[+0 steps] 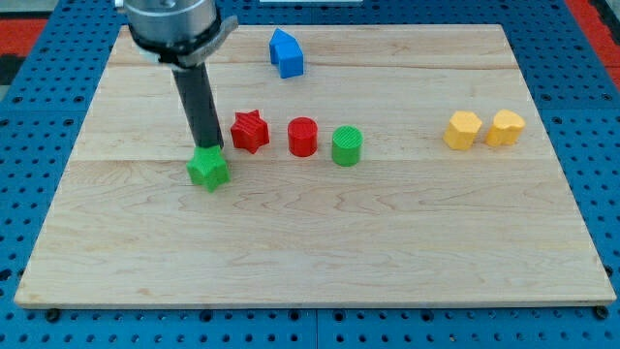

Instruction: Push the green circle to the top right of the red circle

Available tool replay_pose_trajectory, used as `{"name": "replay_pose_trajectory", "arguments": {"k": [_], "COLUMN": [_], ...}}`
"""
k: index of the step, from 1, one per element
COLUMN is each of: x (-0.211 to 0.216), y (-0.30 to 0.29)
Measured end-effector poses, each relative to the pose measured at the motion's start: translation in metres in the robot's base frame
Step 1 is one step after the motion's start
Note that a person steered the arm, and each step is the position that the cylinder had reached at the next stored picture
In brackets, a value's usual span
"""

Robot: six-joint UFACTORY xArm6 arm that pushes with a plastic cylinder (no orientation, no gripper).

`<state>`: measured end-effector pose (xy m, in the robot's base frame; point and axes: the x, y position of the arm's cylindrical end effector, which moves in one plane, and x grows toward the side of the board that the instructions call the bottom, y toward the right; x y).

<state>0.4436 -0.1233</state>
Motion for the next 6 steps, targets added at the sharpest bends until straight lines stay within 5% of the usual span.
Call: {"name": "replay_pose_trajectory", "arguments": {"k": [2,3,4,6], "x": [0.034,0.034,0.03,-0.017], "y": [0.028,0.103,0.164,0.178]}}
